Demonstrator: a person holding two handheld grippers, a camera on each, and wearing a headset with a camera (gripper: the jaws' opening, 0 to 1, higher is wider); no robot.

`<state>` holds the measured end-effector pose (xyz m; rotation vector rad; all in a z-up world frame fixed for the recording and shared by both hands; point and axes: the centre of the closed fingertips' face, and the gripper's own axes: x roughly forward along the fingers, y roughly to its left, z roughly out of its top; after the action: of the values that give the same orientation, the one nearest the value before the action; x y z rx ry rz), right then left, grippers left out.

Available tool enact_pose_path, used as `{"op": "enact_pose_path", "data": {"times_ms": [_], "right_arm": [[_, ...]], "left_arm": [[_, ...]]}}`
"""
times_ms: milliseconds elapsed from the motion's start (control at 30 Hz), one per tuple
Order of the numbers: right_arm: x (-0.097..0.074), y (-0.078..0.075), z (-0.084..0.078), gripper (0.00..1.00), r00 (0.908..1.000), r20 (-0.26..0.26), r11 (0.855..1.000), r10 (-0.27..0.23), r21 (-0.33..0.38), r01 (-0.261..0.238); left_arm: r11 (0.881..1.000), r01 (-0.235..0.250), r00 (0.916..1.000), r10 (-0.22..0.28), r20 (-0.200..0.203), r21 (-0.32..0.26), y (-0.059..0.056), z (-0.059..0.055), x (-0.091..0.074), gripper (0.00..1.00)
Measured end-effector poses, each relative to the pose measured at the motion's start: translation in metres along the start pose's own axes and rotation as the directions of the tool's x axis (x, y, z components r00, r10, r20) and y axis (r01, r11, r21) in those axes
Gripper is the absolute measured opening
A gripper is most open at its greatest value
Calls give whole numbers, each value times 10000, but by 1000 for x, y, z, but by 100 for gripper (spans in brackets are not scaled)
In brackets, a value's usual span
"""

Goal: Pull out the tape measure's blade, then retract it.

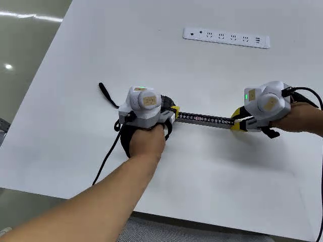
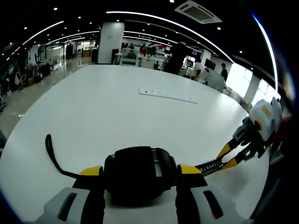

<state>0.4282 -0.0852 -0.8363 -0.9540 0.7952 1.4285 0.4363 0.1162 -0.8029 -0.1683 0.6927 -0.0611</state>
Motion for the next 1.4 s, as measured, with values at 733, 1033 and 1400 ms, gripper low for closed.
{"op": "enact_pose_path", "data": {"times_ms": [733,1033,1400], "right_arm": [[13,-3,27,11,9992,404,10000,-10,-42,12],[18,-3,38,11,9986,521,9999,-36,-132,43],[26,-2,51,11,9978,658,9998,10,-191,3]], "left_arm": [[10000,61,10000,-61,-9,-61,-1,1,-2,58],[9999,102,9999,-102,-16,-80,0,0,-2,58],[9998,146,9999,-146,-15,-137,0,-1,-1,58]]}}
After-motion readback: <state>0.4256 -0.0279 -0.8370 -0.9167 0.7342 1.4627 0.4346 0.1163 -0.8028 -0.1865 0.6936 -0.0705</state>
